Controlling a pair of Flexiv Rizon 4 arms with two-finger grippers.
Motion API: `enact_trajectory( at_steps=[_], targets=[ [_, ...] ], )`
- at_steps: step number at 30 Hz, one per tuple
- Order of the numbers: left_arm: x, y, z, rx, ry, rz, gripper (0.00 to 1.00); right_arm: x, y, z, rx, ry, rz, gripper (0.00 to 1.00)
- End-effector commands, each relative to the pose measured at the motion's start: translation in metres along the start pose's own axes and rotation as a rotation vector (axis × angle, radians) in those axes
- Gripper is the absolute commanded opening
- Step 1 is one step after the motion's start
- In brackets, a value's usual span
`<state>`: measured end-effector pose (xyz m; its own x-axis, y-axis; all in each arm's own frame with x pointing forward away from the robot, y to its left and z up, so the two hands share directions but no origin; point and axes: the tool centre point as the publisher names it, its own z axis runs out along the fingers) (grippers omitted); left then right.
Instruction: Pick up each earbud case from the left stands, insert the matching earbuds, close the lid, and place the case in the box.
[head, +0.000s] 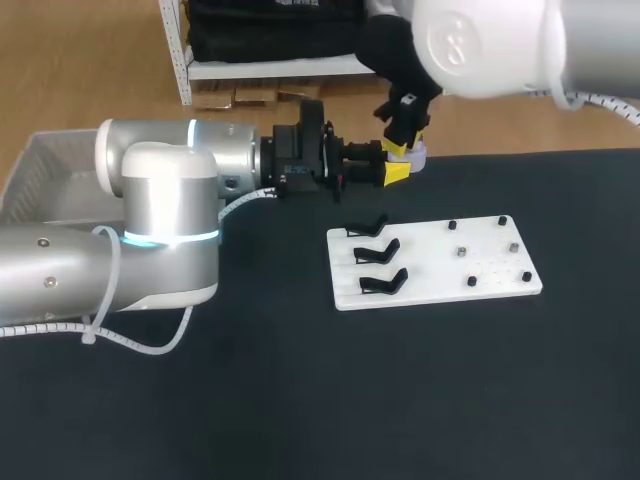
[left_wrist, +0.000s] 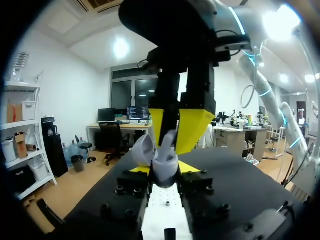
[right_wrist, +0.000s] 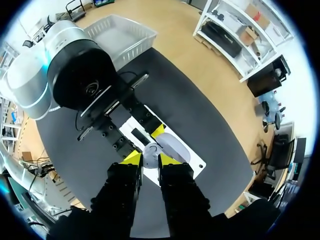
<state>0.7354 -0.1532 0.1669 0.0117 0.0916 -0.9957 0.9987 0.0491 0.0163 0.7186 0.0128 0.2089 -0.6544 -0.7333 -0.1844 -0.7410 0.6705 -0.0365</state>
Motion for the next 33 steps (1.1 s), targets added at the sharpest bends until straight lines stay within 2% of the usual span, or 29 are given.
enact_trajectory(
  at_steps=[1, 3, 10, 33],
  targets=[
    [-0.002, 0.0, 0.001, 0.001, -0.002, 0.001, 0.0, -0.001, 0.002, 0.002, 0.006, 0.004, 0.002, 0.01],
    [-0.002, 0.0, 0.001, 0.001, -0.002, 0.001, 0.0, -0.001, 0.002, 0.002, 0.008, 0.006, 0.004, 0.17],
    [-0.002, 0.0, 0.001, 0.001, -0.002, 0.001, 0.0, 0.001, 0.001, 0.001, 0.014, 0.005, 0.011, 0.31],
    [-0.002, 0.0, 0.001, 0.001, -0.002, 0.001, 0.0, 0.003, -0.003, -0.008, 0.022, -0.009, 0.033, 0.32]
  ],
)
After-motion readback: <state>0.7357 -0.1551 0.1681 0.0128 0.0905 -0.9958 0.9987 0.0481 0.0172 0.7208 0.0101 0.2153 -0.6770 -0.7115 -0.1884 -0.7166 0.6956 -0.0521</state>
